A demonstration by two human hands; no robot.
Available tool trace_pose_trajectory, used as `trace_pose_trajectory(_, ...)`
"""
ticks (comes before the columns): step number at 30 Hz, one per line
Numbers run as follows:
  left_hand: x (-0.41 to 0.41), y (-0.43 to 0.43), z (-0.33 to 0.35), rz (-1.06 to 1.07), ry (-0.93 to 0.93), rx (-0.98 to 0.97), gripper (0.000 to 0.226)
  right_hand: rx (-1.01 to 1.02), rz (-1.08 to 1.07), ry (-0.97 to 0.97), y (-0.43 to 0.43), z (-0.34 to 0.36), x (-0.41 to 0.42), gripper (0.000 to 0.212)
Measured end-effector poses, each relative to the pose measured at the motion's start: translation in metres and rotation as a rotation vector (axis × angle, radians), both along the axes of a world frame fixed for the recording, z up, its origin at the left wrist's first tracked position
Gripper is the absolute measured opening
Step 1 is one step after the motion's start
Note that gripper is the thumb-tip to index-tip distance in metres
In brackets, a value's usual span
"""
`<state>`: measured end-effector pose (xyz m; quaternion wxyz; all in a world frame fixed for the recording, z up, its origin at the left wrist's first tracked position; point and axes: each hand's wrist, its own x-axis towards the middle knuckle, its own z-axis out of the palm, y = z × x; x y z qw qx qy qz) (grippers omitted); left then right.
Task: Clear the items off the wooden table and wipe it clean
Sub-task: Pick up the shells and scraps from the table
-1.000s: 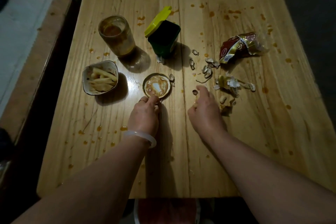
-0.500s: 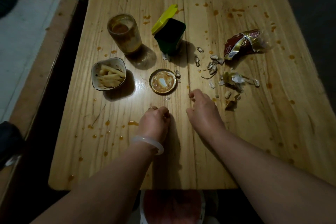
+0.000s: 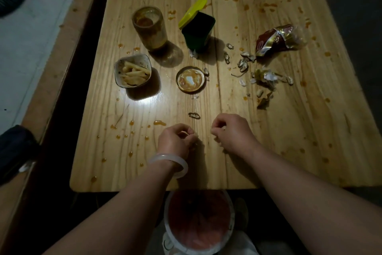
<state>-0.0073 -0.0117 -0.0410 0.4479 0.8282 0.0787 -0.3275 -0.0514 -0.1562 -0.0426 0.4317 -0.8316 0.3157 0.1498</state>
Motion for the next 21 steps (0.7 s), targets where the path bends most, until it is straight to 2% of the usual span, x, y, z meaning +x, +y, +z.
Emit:
trace_pose_trajectory(4, -0.031, 0.012, 0.009, -0.104, 0.114, -0.042, 0.012, 0.253, -0.069, 0.143, 0.012, 0.022, -0.04, 0.019)
trace_pose_trajectory(9, -0.084, 0.038, 0.012, -0.162, 0.224, -0.016, 0.012, 0.268, 0.022, 0.239, 0.039, 0.031, -0.085, 0.021)
trace_pose_trajectory(15, -0.12, 0.063, -0.016, -0.215, 0.233, 0.184, 0.016, 0.319, 0.014, 0.36, 0.069, 0.018, -0.126, 0.014)
trace_pose_trajectory(19, -0.126, 0.069, -0.026, -0.308, 0.273, 0.242, 0.014, 0.354, -0.039, 0.399, 0.082, -0.002, -0.14, 0.027)
trace_pose_trajectory(21, -0.125, 0.071, -0.029, -0.397, 0.269, 0.276, 0.026, 0.377, -0.065, 0.42, 0.085, -0.007, -0.143, 0.031)
